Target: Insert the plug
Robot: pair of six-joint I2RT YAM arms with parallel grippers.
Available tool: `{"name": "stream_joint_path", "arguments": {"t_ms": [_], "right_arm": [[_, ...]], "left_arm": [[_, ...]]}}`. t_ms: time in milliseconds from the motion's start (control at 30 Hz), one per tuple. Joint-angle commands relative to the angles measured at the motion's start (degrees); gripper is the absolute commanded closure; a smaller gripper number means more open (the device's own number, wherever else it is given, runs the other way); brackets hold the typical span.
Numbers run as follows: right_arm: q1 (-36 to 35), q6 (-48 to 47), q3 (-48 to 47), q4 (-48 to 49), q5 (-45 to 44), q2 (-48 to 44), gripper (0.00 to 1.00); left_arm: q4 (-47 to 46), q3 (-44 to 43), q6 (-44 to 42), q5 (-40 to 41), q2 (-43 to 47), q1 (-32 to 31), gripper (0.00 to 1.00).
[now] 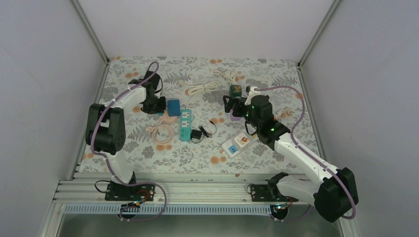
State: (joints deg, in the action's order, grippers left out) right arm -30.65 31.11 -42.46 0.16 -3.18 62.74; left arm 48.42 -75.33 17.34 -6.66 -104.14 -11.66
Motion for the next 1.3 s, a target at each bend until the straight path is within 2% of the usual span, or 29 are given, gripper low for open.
{"name": "stream_joint_path", "arguments": {"t_ms": [0,467,1267], "right_arm": [[0.29,-0.44,1.10,1.91,-0.42,-0.57,0.00],[0.37,-0.36,1.68,2.25,-0.14,-1.04,0.00],[0.50,-0.33,2.08,2.85,0.37,-0.60,0.00]], "left_arm": [[0.18,-1.49,1.05,0.50,-0.48,0.36,0.98],[1.91,-4.25,2.64,2.05,-1.56,0.30,0.98],[3.11,-3.94,2.88,2.22,-3.55,-1.68,0.98]]}}
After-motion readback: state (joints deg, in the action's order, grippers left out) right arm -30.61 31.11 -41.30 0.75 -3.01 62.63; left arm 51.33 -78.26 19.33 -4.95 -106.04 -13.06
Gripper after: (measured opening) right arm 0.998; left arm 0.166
